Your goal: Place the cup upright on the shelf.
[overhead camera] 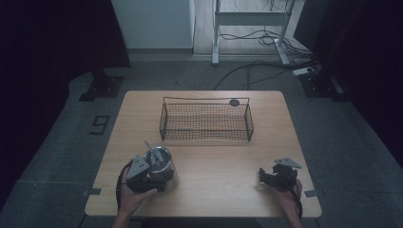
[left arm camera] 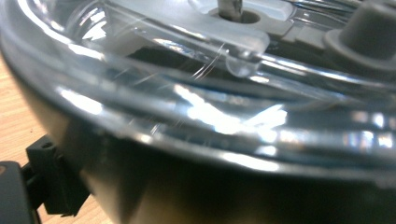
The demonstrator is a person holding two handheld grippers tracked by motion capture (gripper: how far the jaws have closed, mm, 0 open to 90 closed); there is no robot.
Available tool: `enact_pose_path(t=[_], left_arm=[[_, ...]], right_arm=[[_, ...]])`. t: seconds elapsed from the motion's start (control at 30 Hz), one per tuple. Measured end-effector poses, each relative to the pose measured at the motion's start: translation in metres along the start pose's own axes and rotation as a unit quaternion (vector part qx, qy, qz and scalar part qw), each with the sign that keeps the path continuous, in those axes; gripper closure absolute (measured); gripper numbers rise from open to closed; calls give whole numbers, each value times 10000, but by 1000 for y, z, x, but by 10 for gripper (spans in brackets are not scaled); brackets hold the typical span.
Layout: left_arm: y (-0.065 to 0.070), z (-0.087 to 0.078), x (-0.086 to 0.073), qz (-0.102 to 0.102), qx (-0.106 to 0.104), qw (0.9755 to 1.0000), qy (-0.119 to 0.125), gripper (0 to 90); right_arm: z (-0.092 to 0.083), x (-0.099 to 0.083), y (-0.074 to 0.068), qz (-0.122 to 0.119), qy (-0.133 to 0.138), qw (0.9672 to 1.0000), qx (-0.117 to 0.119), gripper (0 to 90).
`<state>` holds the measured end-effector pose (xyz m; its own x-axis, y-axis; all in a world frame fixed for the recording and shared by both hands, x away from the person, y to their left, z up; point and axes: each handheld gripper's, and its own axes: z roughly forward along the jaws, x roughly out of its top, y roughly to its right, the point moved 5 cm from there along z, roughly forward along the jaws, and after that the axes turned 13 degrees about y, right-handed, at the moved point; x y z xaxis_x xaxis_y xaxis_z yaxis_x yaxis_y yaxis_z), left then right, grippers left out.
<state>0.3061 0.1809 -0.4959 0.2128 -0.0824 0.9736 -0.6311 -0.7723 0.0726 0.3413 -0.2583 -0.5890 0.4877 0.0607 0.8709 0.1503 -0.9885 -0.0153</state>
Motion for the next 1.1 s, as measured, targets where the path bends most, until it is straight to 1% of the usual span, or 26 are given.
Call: enact_pose_path(t=[0.17,0.27,0.33,0.4,0.5,0.7,0.83,1.1], left_arm=[[-2,-3,7,-86,28,9999,64,33],[-4,-5,12,-153,95,9998,127,33],[-6,-5,16,-231,130,9996,138,33],[-8,-6,20,-268,188,9993,155,33],[-9,-6,26,-267,241,9992,179,33],[-9,-3,36,-210,220,9994,157,33],[-9,0,42,-214,190,9995,167,33],[-10,6,51,-223,211,9994,163,34]], right_arm=[[0,0,0,0,0,10000,-1,123],[0,0,0,-1,0,10000,3,124],[0,0,0,-2,1,10000,5,125],[0,0,0,-2,3,10000,6,126],[0,0,0,2,4,10000,5,128],[0,0,0,-1,-2,10000,-5,129],[0,0,0,9,-5,10000,-25,129],[0,0,1,15,-4,10000,-36,129]])
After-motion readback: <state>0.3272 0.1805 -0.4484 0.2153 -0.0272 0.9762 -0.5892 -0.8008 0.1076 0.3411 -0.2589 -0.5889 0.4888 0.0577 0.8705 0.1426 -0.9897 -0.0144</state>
